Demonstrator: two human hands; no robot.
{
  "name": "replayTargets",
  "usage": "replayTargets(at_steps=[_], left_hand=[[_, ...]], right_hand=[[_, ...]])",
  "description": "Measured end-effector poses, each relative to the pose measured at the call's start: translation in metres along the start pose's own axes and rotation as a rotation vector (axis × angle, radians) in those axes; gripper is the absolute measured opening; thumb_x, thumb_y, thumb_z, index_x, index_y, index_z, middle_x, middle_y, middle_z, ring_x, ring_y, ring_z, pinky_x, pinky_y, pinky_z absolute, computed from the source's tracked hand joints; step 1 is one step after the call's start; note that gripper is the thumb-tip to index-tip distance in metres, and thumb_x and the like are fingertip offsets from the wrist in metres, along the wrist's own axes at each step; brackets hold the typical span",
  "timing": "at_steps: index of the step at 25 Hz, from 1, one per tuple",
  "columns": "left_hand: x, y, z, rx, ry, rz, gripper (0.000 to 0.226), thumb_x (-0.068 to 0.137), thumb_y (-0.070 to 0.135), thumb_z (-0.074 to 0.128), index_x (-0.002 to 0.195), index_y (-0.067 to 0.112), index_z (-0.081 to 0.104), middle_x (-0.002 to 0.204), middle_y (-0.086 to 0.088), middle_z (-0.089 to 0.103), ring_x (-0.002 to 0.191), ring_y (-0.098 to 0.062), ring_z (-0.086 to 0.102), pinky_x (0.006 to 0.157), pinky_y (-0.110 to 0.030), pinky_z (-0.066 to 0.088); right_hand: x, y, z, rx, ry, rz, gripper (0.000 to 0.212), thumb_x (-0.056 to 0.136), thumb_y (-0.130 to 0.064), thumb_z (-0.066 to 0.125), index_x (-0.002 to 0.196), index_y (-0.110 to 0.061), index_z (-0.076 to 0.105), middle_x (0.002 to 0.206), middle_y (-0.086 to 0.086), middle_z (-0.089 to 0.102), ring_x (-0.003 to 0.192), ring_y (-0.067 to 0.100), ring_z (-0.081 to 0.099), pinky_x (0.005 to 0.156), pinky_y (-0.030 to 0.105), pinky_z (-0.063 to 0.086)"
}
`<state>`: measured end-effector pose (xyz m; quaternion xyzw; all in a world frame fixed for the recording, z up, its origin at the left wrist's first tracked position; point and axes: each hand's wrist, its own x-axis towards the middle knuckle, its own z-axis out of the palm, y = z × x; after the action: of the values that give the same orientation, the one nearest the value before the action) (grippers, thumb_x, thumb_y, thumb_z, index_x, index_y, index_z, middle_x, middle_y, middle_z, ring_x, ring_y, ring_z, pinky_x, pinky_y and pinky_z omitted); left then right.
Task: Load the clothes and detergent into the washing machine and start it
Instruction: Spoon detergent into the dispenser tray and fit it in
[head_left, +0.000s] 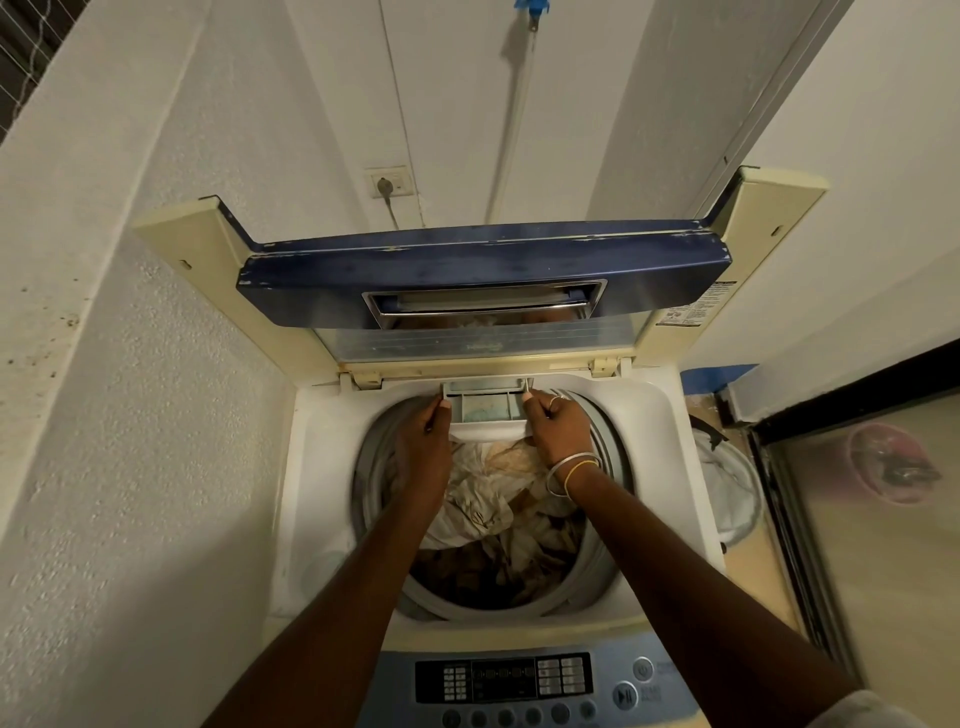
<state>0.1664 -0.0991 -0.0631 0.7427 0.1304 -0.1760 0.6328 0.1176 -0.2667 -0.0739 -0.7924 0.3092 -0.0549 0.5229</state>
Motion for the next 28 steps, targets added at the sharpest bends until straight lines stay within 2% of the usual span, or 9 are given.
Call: replayTargets(at_steps=[3, 6, 10, 12, 14, 17, 19, 22, 28], left_hand=[[-0.001, -0.001, 0.002, -0.011, -0.035, -0.016, 0.019, 0.103, 0.026, 0.053, 0.101, 0.041, 0.064, 0.103, 0.016, 0.068, 0.088, 0.005, 0.064, 0.089, -0.036, 0.056], [0.007, -0.002, -0.001, 0.036, -0.042, -0.029, 0.021, 0.099, 0.036, 0.057, 0.089, 0.05, 0.069, 0.101, 0.02, 0.067, 0.098, -0.005, 0.064, 0.096, -0.049, 0.055], [0.01, -0.006, 0.0, 0.052, -0.033, -0.014, 0.027, 0.097, 0.039, 0.057, 0.084, 0.059, 0.069, 0.092, 0.028, 0.067, 0.098, -0.002, 0.063, 0.096, -0.051, 0.055], [0.007, -0.005, 0.0, 0.053, -0.037, -0.021, 0.025, 0.1, 0.036, 0.055, 0.088, 0.054, 0.069, 0.091, 0.029, 0.067, 0.096, 0.002, 0.062, 0.096, -0.05, 0.055], [0.004, -0.004, 0.001, 0.034, -0.05, -0.026, 0.019, 0.102, 0.033, 0.054, 0.108, 0.046, 0.066, 0.095, 0.029, 0.065, 0.097, 0.003, 0.061, 0.097, -0.049, 0.055], [0.001, -0.005, 0.001, 0.033, -0.041, -0.019, 0.029, 0.103, 0.029, 0.052, 0.13, 0.028, 0.062, 0.103, 0.024, 0.064, 0.101, -0.003, 0.063, 0.098, -0.047, 0.055], [0.0, -0.006, 0.002, 0.023, -0.041, -0.02, 0.035, 0.104, 0.026, 0.052, 0.138, 0.02, 0.058, 0.115, 0.014, 0.065, 0.109, -0.01, 0.063, 0.101, -0.046, 0.053], [0.0, -0.008, 0.003, 0.007, -0.049, -0.046, 0.041, 0.104, 0.024, 0.052, 0.144, 0.016, 0.052, 0.133, 0.001, 0.061, 0.12, -0.017, 0.06, 0.105, -0.045, 0.05], [0.005, -0.005, 0.0, 0.027, -0.061, -0.067, 0.039, 0.103, 0.025, 0.053, 0.141, 0.015, 0.056, 0.131, -0.001, 0.064, 0.109, -0.013, 0.063, 0.096, -0.039, 0.056]], right_hand=[[-0.004, -0.001, -0.003, -0.001, 0.012, -0.008, 0.037, 0.098, -0.032, 0.055, 0.063, -0.02, 0.058, 0.054, -0.009, 0.054, 0.059, 0.018, 0.061, 0.065, 0.051, 0.057], [-0.003, -0.003, -0.004, 0.029, 0.024, 0.019, 0.037, 0.098, -0.033, 0.055, 0.072, -0.009, 0.068, 0.061, 0.003, 0.062, 0.064, 0.024, 0.064, 0.067, 0.052, 0.058], [-0.001, -0.007, -0.006, 0.016, 0.042, 0.0, 0.037, 0.096, -0.036, 0.056, 0.078, -0.008, 0.072, 0.066, 0.006, 0.067, 0.067, 0.025, 0.066, 0.068, 0.052, 0.058], [-0.003, -0.008, -0.006, 0.001, 0.042, -0.015, 0.036, 0.097, -0.034, 0.056, 0.075, -0.01, 0.071, 0.062, 0.001, 0.065, 0.065, 0.021, 0.065, 0.067, 0.048, 0.058], [-0.005, -0.007, -0.007, -0.002, 0.045, -0.026, 0.035, 0.098, -0.03, 0.057, 0.071, -0.011, 0.067, 0.059, -0.006, 0.06, 0.061, 0.011, 0.061, 0.064, 0.035, 0.054], [-0.009, -0.006, -0.007, -0.032, 0.041, -0.075, 0.033, 0.1, -0.026, 0.055, 0.069, -0.016, 0.063, 0.058, -0.008, 0.056, 0.058, 0.001, 0.054, 0.061, 0.018, 0.038], [-0.009, -0.003, -0.006, -0.029, 0.03, -0.083, 0.03, 0.1, -0.028, 0.055, 0.071, -0.02, 0.062, 0.059, -0.008, 0.057, 0.059, 0.001, 0.056, 0.059, 0.01, 0.036], [-0.006, 0.0, -0.005, 0.018, 0.028, -0.058, 0.026, 0.099, -0.032, 0.056, 0.083, -0.017, 0.07, 0.068, -0.011, 0.062, 0.067, 0.006, 0.061, 0.066, 0.014, 0.045], [-0.007, -0.003, -0.005, 0.014, 0.026, -0.046, 0.027, 0.1, -0.033, 0.055, 0.076, -0.023, 0.063, 0.063, -0.011, 0.058, 0.063, 0.004, 0.057, 0.064, 0.017, 0.04]])
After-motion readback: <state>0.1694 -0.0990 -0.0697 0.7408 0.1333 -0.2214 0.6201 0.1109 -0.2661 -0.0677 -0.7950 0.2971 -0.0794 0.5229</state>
